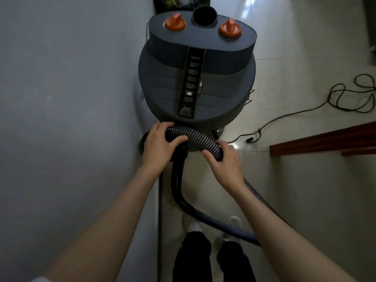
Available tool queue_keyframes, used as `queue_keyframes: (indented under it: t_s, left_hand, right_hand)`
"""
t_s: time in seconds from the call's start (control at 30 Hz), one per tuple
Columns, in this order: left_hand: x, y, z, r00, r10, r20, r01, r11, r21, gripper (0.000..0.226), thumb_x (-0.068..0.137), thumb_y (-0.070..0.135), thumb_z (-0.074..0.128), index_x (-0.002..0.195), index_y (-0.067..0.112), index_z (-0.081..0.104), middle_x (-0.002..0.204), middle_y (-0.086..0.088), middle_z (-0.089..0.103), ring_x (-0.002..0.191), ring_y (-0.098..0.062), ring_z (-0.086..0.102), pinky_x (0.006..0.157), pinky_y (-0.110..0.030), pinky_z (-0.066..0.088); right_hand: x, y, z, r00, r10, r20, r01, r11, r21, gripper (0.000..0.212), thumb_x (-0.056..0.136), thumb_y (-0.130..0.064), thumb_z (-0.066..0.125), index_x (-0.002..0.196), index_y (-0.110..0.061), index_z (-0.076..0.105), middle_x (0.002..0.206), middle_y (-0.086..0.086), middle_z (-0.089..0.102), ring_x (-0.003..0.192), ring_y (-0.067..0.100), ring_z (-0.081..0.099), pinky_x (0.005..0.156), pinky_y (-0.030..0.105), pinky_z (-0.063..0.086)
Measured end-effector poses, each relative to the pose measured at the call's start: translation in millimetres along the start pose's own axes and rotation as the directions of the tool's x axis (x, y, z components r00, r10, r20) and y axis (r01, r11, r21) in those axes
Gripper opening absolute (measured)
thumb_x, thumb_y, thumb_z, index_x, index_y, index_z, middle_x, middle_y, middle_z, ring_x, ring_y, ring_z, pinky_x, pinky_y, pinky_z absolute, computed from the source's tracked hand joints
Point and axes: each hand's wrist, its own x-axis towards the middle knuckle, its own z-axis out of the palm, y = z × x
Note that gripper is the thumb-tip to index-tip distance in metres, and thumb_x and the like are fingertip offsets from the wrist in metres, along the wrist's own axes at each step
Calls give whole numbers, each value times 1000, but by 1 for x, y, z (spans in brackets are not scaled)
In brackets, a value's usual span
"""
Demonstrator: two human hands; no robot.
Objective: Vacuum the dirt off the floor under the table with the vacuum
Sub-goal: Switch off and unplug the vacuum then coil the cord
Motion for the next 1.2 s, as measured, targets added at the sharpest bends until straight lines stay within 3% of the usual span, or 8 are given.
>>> queue_keyframes:
  t_s: [0.13, 0.33, 0.77, 0.9, 1.0, 1.07, 1.13, 1.2]
  left_hand:
    - [-4, 18, 9, 989, -125, -80, 125, 992, 0, 54, 77, 36, 73, 123, 12, 56, 124, -7, 54, 113, -24, 53, 92, -31, 41]
    - [-8, 25, 20, 986, -132, -98, 144, 982, 121, 57, 81, 35, 69, 128, 8, 52, 129, -10, 54, 118, -27, 52, 93, -35, 43]
    - [2, 16, 35, 980, -178, -91, 188, 976, 112, 58, 77, 39, 73, 122, 9, 53, 123, -9, 55, 111, -30, 54, 89, -37, 44]
    - [6, 14, 24, 973, -229, -27, 226, 969, -99, 60, 80, 44, 69, 126, 13, 48, 125, -8, 57, 116, -25, 53, 96, -29, 42]
    - [10, 20, 10, 962, -259, -82, 238, 948, -210, 81, 83, 42, 66, 145, 13, 23, 148, -9, 34, 135, -22, 34, 100, -18, 24]
    - [23, 24, 1, 968, -235, -87, 213, 955, -205, 93, 86, 40, 62, 150, 9, 3, 157, -7, 12, 143, -18, 14, 103, -11, 9]
    - [41, 23, -4, 978, -206, -9, 200, 957, -209, 97, 88, 39, 60, 149, 8, -7, 159, -7, 2, 145, -18, 8, 111, -16, 4]
    - [50, 19, -5, 979, -195, 67, 206, 948, -242, 99, 87, 40, 60, 149, 11, -12, 159, -6, 4, 144, -20, 15, 117, -29, 12]
  right_hand:
    - [8, -3, -1, 999, 24, -37, -26, 997, -71, 54, 90, -47, 55, 136, -20, 48, 120, 6, 55, 115, 23, 49, 100, 43, 41]
    - [21, -19, -1, 990, 108, 95, -47, 869, -493, 46, 96, -45, 46, 121, -7, 53, 113, 12, 64, 105, 31, 60, 82, 36, 46]
    - [42, 6, 24, 977, 152, 152, -111, 961, -252, 47, 93, -40, 54, 122, -2, 52, 115, 20, 64, 105, 36, 59, 84, 39, 46]
    - [40, 4, 10, 978, 157, 137, -132, 976, -176, 52, 90, -47, 55, 120, -5, 56, 112, 17, 64, 105, 35, 59, 85, 39, 48]
    - [34, -4, -16, 983, 179, 40, -170, 970, -176, 59, 90, -60, 44, 101, -8, 67, 94, 16, 68, 93, 33, 63, 79, 39, 51]
    - [32, -14, -33, 985, 52, -164, -75, 988, -138, 49, 93, -49, 49, 112, -6, 64, 113, 15, 64, 108, 30, 58, 90, 39, 45]
    - [39, -28, -45, 924, -251, -287, 190, 955, -226, 51, 92, -35, 59, 134, -8, 50, 139, 16, 47, 129, 31, 43, 106, 40, 36]
    - [56, -39, -51, 877, -465, -118, 383, 827, -412, 62, 91, -37, 59, 146, -17, 36, 154, 16, 26, 143, 33, 22, 114, 45, 22]
